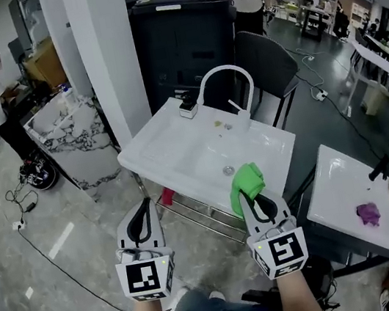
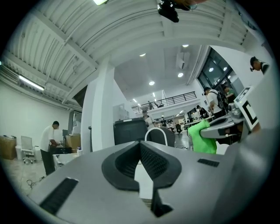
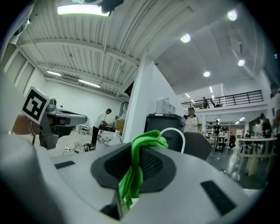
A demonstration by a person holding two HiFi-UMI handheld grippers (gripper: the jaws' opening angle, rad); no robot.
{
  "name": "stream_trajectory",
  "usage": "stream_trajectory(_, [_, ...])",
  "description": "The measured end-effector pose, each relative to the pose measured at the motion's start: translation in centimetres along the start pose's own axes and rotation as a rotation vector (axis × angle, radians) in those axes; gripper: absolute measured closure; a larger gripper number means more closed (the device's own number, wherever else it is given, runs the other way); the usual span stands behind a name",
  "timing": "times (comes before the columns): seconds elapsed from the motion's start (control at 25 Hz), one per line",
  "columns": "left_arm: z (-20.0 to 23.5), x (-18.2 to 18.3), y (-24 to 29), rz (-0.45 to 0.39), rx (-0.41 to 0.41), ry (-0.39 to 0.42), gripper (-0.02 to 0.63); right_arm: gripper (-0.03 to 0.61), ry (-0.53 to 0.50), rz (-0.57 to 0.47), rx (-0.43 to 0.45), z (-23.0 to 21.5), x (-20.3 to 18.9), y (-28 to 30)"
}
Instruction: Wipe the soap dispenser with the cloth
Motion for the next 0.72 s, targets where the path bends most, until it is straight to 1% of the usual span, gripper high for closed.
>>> stream_trajectory(0.2, [1.7,-0.8,4.5,0.013,-0.008,-0.007,0.600,0.531,-0.002,0.014,0.000,-1.1,-0.8,3.7])
stream_trajectory(0.32, [2.7,-1.3,8.1,0.009,-0.036,-0.007,0.600,0.531,0.008,0.023,-0.026,-2.1,-1.4,6.3])
stream_trajectory(0.56, [6.0,-3.0,16.8,0.021,-0.134,-0.008,0.600,0.531,0.037,0.065,-0.104,-3.6,-3.0,13.3])
stream_trajectory(0.72, [9.5,-4.0,23.4,0.033,-0.232,-0.023,0.600,0.531,0.072,0.105,-0.163,-4.0,-3.6,19.7])
Point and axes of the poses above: the fingertips, and each gripper's own axes: y forward along the fingers, z to its left, x out of its top, the point moved 7 cm from there along -y, backward along the fingers, and after that the axes turned 8 degrees about -y, right-handed, at the moved point
